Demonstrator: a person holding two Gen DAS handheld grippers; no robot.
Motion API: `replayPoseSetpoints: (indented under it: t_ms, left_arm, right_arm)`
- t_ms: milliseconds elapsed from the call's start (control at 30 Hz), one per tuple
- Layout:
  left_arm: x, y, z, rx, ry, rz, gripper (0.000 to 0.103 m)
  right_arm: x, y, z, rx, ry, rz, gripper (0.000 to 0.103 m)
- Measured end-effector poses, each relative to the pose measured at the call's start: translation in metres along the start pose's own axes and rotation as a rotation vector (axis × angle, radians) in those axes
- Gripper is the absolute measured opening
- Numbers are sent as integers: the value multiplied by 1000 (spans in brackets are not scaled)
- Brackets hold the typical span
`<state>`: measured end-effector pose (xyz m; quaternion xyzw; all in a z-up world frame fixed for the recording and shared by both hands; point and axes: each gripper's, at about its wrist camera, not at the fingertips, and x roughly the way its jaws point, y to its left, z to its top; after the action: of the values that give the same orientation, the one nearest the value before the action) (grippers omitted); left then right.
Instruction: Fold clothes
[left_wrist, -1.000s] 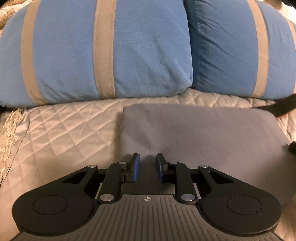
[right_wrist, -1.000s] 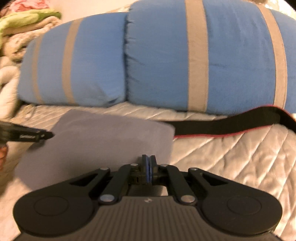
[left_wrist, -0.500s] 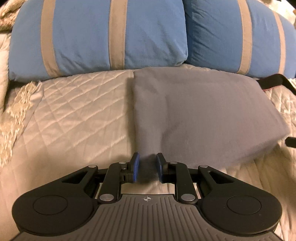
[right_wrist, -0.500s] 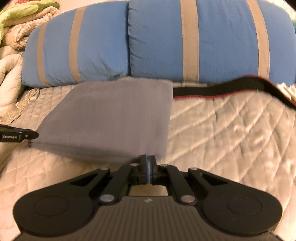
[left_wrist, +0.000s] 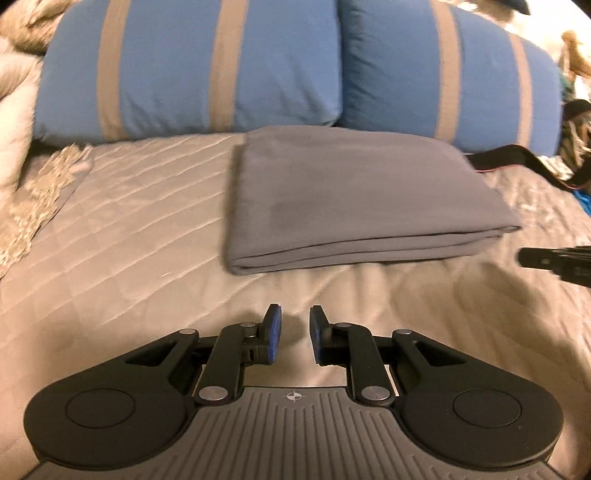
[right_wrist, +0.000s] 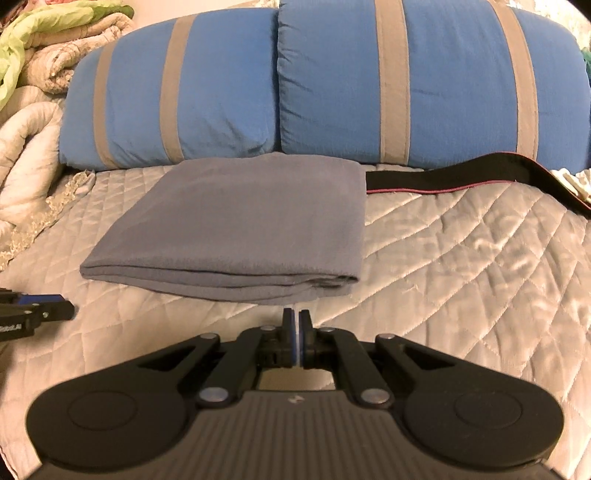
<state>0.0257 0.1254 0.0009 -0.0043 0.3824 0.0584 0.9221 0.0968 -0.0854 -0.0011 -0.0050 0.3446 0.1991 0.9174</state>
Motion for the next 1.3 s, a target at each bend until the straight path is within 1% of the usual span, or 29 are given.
replayPoseSetpoints:
  t_ms: [100,200,267,333,400,467,533,567,600,733,833,900,967,1000,1033,1167,1200,1233,1267,1300]
  left_arm:
    - [-8,-11,-4,15,-20,-14,17]
    - [-16,-22,-8,29,-38,-25,17]
    - [-15,-24,-8,37,-35,-14,17]
    - [-14,-25,-7,32,-28,-17,17]
    - [-12,-25,-7,28,-20,-22,17]
    - [-11,-25,-8,30,-14,-21,17]
    - [-9,-25,-9,29,-8,-22,17]
    - [-8,-25,-9,25,-8,-20,17]
    - [-8,-24,-9,21,-8,-18,17]
    - [-7,-22,-9,4,-8,-10,17]
    - [-7,-21,-9,-8,-8,-5,17]
    - [-6,-20,-9,-16,-7,-1,17]
    - [-6,-19,-9,-24,-7,3,17]
    - [-6,-18,-8,-28,-7,4,17]
    - [-5,-18,-8,-32,-7,6,17]
    - [-4,-16,-8,-53,-8,8,17]
    - [-4,-15,-7,-56,-12,5,18]
    - [-5,-15,-7,-60,-20,6,21]
    - [-5,-15,-7,-64,-31,9,36]
    - [-7,-15,-6,-67,-54,24,59]
  right_arm:
    - [-1,1,-2,1,4,-1,4]
    - [-4,1,-1,-3,-22,-5,4]
    - [-7,2,1,-22,-76,-21,4]
    - [-6,4,6,-50,-130,-59,4]
    - [2,4,12,-58,-157,-76,4]
    - [13,3,16,-61,-141,-95,4]
    - [23,1,17,-58,-118,-110,12]
    - [27,0,17,-54,-104,-116,18]
    - [31,-2,17,-50,-90,-121,18]
    - [22,1,15,-45,-94,-123,21]
    - [12,0,9,2,-75,-113,21]
    - [5,-1,5,31,-52,-84,19]
    - [-2,2,0,29,-53,-84,19]
    - [-5,3,-2,28,-53,-85,13]
    - [-6,5,-5,23,-46,-82,11]
    - [-2,13,-8,16,-17,-50,10]
    - [-3,13,-8,14,-26,-53,12]
    - [-4,14,-7,13,-36,-57,17]
    - [-5,14,-6,11,-46,-61,44]
    - [-6,15,-6,10,-56,-65,80]
